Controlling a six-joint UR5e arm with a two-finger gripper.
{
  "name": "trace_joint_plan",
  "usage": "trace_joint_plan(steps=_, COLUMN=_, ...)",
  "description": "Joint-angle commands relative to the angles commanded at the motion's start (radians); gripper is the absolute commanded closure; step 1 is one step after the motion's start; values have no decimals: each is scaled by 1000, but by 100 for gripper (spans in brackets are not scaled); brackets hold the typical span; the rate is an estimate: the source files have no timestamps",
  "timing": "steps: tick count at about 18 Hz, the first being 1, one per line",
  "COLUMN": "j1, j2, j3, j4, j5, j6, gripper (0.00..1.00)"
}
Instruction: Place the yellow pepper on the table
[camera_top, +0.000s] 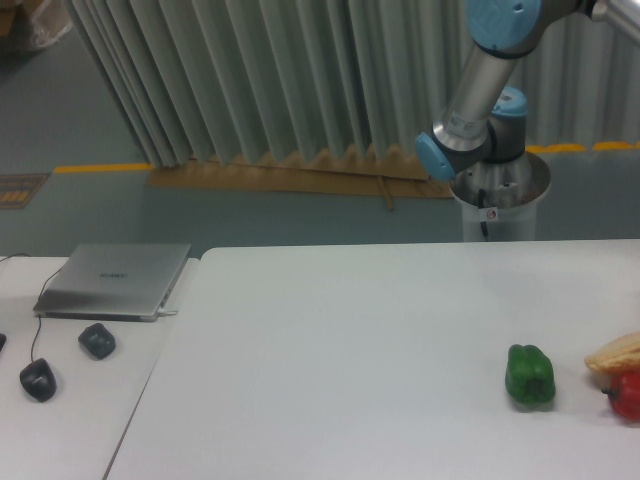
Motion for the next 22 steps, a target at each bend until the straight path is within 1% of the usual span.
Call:
trace_joint_plan(steps=4, j1=2, j2=6, j3=15, j4=-29, j5=-3, j6=-14, gripper=45)
trace_joint_plan(steps=7, j1=2, j2=31, j3=63, j4=-138, j5=-12, j6=-48, gripper=45)
trace_joint_plan(steps=10, j1=5, j2=51, j3=75, j4=-193, j5=-21, j6=-67, gripper=46)
trace_joint_plan(steps=11, j1=5, j2=55, j3=77, j4=-213, j5=-35, j6=-102, gripper=46)
trace_joint_plan(steps=12, j1=0, j2=64, j3=75, j4=-242, j5=-61, j6=-174, gripper=47)
trace_joint_plan(steps=13, j1=-5, j2=80, j3=75, j4=-259, j5=-86, j6=-227, gripper=48)
trace_joint_plan(steps=15, j1=-17, j2=89, j3=72, j4=-264, j5=-95, j6=-279, gripper=48)
trace_joint_plan(steps=16, j1=-34, j2=97, j3=71, j4=-264, j5=-98, j6=-326, gripper=48)
trace_joint_plan(steps=17, j1=-50, j2=101, j3=74, j4=-266, j5=-103, j6=-386, gripper=51)
trace_joint_plan(steps=19, j1=-98, j2=113, j3=60, j4=-275, j5=-149, j6=-553, gripper=52)
trace_joint_plan(steps=22, j1=-147, j2=120, j3=54, j4=-275, j5=-202, j6=-691, gripper=52)
